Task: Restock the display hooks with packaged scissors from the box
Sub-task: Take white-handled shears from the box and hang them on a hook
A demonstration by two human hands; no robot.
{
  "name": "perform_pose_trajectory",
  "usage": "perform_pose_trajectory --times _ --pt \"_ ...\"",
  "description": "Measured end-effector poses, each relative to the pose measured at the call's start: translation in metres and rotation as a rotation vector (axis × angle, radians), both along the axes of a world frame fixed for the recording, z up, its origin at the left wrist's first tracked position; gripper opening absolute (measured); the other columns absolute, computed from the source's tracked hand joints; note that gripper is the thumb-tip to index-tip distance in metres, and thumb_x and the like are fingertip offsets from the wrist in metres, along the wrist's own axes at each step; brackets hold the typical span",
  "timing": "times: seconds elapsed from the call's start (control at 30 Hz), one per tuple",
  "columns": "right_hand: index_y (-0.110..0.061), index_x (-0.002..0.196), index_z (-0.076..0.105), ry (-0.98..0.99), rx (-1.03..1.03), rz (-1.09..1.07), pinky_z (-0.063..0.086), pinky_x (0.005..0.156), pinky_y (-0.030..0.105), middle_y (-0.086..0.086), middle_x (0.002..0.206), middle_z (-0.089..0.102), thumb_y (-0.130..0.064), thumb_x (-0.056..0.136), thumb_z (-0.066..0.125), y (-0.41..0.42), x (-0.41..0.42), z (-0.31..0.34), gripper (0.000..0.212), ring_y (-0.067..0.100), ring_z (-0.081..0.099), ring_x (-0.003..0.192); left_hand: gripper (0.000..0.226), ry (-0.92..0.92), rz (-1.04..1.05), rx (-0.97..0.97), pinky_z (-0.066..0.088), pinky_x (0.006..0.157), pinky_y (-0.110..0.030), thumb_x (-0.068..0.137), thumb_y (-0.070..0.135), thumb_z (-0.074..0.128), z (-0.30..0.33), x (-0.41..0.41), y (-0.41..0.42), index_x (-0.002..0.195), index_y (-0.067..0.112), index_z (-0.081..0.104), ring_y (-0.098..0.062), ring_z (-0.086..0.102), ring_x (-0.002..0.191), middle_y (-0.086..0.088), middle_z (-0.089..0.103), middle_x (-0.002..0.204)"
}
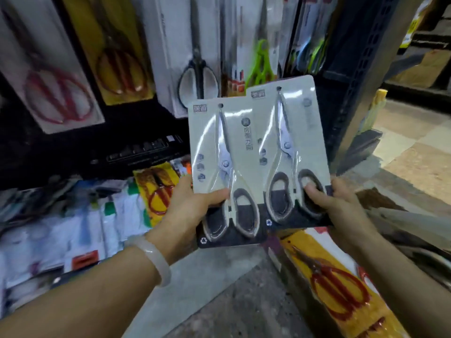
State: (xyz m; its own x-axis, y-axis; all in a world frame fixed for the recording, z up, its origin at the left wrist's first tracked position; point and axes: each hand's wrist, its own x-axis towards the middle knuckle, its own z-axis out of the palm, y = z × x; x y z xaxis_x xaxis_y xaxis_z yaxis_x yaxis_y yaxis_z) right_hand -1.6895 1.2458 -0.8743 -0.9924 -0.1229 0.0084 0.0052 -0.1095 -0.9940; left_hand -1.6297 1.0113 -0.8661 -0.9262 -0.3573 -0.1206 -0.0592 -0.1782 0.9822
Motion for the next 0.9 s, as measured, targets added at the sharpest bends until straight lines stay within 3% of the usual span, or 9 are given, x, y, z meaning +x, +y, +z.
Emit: perform_pose_trajectory --times 0.07,0.17,0.23,0.37,0.53,0.63,0.7,0.8,0.9 --pt "-0.014 0.098 0.057 0.005 -0.056 0.058 0.051 0.07 0.034 0.004 0.089 0.07 -0.022 0.069 0.069 -0.031 0.012 0.002 0.032 0.023 0.067 0.086 0.045 0.006 0.008 -0.044 0.055 0.061 -0.026 0.066 0.002 0.08 0.008 0.021 -0.029 0.106 0.009 0.061 -0.018 0.073 0.079 -0.006 0.075 0.094" --pt "-0.017 0.096 0.06 -0.013 -0.141 0.173 0.052 0.068 0.032 0.005 0.091 0.072 -0.013 0.075 0.062 -0.081 0.037 0.005 0.022 0.017 0.069 0.078 0.045 -0.007 0.1 -0.095 0.057 0.068 -0.029 0.063 0.002 0.082 0.014 0.061 -0.079 0.1 0.013 0.059 -0.016 0.072 0.08 -0.001 0.076 0.087" --pt "-0.015 0.101 0.063 -0.039 -0.184 0.267 0.056 0.07 0.033 0.01 0.099 0.072 -0.02 0.065 0.072 -0.115 0.053 0.009 0.037 0.022 0.07 0.084 0.054 -0.035 0.158 -0.102 0.058 0.079 -0.04 0.057 0.005 0.085 0.019 0.091 -0.109 0.103 0.013 0.057 -0.022 0.072 0.086 -0.004 0.075 0.091" --pt "-0.015 0.102 0.067 -0.088 -0.181 0.416 0.053 0.078 0.043 0.014 0.102 0.072 -0.043 0.018 0.092 -0.183 0.077 0.018 0.092 0.028 0.07 0.09 0.052 -0.022 0.276 -0.062 0.053 0.09 -0.049 0.065 -0.006 0.078 0.03 0.147 -0.167 0.11 0.007 0.054 -0.031 0.069 0.095 -0.011 0.074 0.1" --pt "-0.012 0.111 0.062 -0.098 -0.16 0.628 0.052 0.073 0.033 0.009 0.1 0.074 -0.022 0.044 0.087 -0.251 0.101 0.029 0.072 0.023 0.07 0.088 0.067 0.019 0.374 -0.022 0.054 0.078 -0.04 0.05 -0.005 0.085 0.041 0.207 -0.222 0.109 0.007 0.056 -0.028 0.072 0.088 -0.01 0.076 0.095" --pt "-0.012 0.111 0.061 -0.082 -0.094 0.753 0.055 0.065 0.019 0.004 0.103 0.074 -0.039 0.017 0.095 -0.284 0.114 0.03 0.104 0.015 0.071 0.09 0.077 0.033 0.43 -0.012 0.054 0.076 -0.038 0.04 0.004 0.084 0.041 0.237 -0.244 0.11 0.008 0.055 -0.026 0.072 0.087 -0.01 0.076 0.094" --pt "-0.011 0.111 0.06 -0.093 -0.036 0.806 0.055 0.064 0.019 0.007 0.101 0.074 -0.041 0.012 0.094 -0.306 0.12 0.028 0.109 0.015 0.071 0.089 0.072 0.027 0.476 -0.022 0.053 0.071 -0.033 0.039 0.004 0.084 0.04 0.253 -0.258 0.106 0.007 0.055 -0.023 0.073 0.082 -0.009 0.076 0.089" --pt "-0.007 0.105 0.062 -0.1 -0.03 0.852 0.055 0.06 0.023 0.01 0.093 0.075 -0.028 0.015 0.096 -0.339 0.13 0.025 0.099 0.019 0.072 0.08 0.058 0.033 0.576 -0.002 0.052 0.074 -0.038 0.056 -0.013 0.082 0.035 0.271 -0.276 0.103 0.007 0.054 -0.03 0.07 0.088 -0.015 0.073 0.095" --pt "0.0 0.107 0.06 -0.115 -0.041 0.828 0.054 0.058 0.023 0.008 0.084 0.076 -0.001 0.047 0.087 -0.367 0.144 0.025 0.066 0.016 0.072 0.072 0.048 0.048 0.649 -0.018 0.052 0.075 -0.039 0.066 -0.016 0.073 0.034 0.282 -0.291 0.102 0.007 0.052 -0.032 0.067 0.091 -0.017 0.071 0.099"
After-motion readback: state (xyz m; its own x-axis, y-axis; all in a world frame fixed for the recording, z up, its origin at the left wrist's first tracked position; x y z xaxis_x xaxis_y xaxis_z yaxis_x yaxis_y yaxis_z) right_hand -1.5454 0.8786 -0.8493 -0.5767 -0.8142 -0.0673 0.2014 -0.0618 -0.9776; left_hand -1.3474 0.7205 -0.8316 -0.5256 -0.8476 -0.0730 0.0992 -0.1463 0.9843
